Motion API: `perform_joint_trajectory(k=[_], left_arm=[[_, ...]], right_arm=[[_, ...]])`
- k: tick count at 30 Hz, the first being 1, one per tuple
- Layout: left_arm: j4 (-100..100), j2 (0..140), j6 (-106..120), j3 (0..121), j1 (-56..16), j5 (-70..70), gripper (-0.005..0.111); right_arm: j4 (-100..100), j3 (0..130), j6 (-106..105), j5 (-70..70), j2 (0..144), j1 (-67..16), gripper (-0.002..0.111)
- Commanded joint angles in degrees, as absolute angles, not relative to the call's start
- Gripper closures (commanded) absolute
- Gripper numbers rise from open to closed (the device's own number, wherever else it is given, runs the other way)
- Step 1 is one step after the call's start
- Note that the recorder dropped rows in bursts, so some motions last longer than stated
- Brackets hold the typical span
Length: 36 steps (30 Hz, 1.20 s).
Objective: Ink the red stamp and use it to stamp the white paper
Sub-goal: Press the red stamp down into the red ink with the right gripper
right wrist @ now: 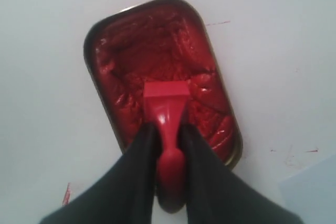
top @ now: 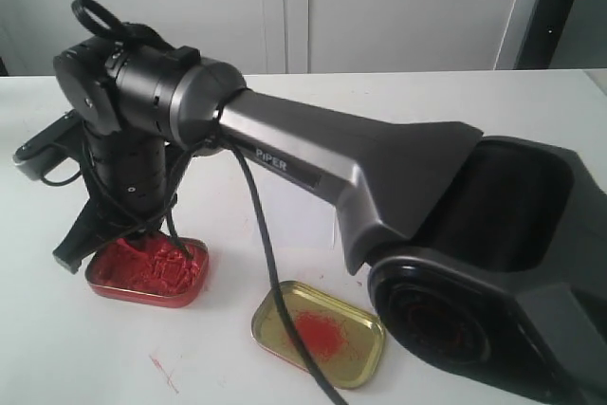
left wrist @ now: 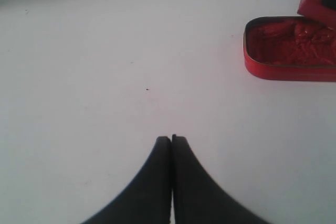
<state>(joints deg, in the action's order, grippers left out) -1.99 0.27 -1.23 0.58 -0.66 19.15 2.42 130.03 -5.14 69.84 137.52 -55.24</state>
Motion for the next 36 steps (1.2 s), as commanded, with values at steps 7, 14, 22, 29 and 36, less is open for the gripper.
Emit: perform_joint_trajectory(k=[7,14,22,29,36], left_arm=[[-2.0,0.0,-1.2,0.0,-0.5,19.5,0.107],[-2.0,0.0,-1.2,0.0,-0.5,19.5,0.107],[-2.0,0.0,-1.2,0.0,-0.5,19.5,0.107],[-2.0,0.0,-1.2,0.0,-0.5,19.5,0.107],[-2.0,0.0,-1.2,0.0,-0.5,19.5,0.107]], right_arm=[[5.1,130.6,-5.9,70.0,139.5,-56.1,0.108],[7.7,130.6,-6.2,70.0,139.9,-56.0,0.108],[7.4,130.6,-6.2,70.0,141.4,-56.0,0.108],[5.7,130.6,-6.2,70.0,143.6,-56.0,0.108],[4.1,130.6,-6.2,70.0,146.0,-56.0,0.108]])
